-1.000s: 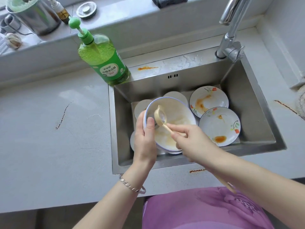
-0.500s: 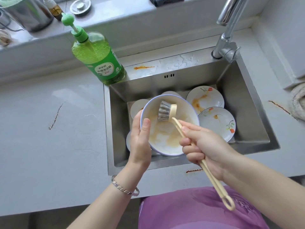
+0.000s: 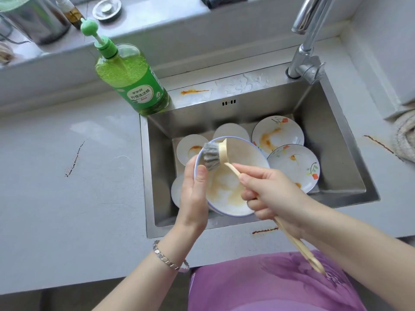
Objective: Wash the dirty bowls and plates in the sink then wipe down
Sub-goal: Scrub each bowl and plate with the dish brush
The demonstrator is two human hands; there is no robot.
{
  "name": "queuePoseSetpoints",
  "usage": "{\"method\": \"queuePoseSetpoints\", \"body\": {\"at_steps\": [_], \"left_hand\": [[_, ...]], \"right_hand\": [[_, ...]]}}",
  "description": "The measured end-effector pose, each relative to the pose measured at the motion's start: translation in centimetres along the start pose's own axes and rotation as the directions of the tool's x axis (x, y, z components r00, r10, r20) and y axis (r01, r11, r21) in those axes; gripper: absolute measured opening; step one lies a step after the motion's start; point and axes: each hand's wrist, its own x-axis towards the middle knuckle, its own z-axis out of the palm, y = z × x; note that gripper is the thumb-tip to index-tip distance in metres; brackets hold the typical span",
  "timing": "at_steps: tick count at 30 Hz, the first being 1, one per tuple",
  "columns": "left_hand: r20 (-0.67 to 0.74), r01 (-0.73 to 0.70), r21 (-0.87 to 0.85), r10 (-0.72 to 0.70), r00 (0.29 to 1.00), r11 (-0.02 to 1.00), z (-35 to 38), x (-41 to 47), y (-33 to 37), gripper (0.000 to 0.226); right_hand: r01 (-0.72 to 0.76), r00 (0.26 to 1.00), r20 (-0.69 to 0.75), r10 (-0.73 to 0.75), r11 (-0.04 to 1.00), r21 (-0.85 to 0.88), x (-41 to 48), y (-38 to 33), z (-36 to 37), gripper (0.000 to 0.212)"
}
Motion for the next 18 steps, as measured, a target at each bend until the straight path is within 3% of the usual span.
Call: {"method": "queuePoseSetpoints", "body": {"at_steps": [2, 6, 9, 12, 13, 16, 18], "left_hand": [[-0.015, 0.011, -0.011, -0.011, 1.000, 1.000, 0.0, 0.1, 0.1, 0.032], [-0.050, 0.027, 0.004, -0.027, 0.998, 1.000, -1.0, 0.9, -0.2, 0.036], [0.005, 0.075, -0.010, -0.075, 0.997, 0.997, -0.7, 0.5, -0.5, 0.047], [0.042, 0.113, 0.004, -0.113, 0.993, 0.994, -0.2, -0.1, -0.7, 0.045], [0.036, 0.131, -0.007, -0.131, 0.991, 0.991, -0.2, -0.1, -0.8, 0.041], [0.039, 0.158, 0.025, -0.159, 0.987, 0.987, -0.8, 0.2, -0.9, 0.027], [0.029, 0.159, 0.074, -0.161, 0.987, 0.985, -1.4, 0.3, -0.9, 0.016]], "right_hand": [[0.000, 1.000, 0.022, 0.001, 0.999, -0.046, 0.0, 0.4, 0.1, 0.031], [0.011, 0.997, 0.076, 0.013, 0.954, -0.301, -1.1, 1.7, 0.4, 0.034], [-0.018, 0.998, 0.053, 0.033, 0.965, -0.260, -0.6, 1.2, 0.0, 0.033], [0.044, 0.998, -0.034, -0.056, 0.960, -0.277, 0.7, 0.6, -0.9, 0.034], [0.088, 0.991, -0.061, -0.120, 0.920, -0.382, 1.1, 0.7, -1.3, 0.035], [0.126, 0.956, -0.083, -0.280, 0.653, -0.747, 1.6, 1.4, -3.1, 0.036], [0.089, 0.957, -0.096, -0.273, 0.594, -0.800, 1.2, 1.9, -4.4, 0.035]]}}
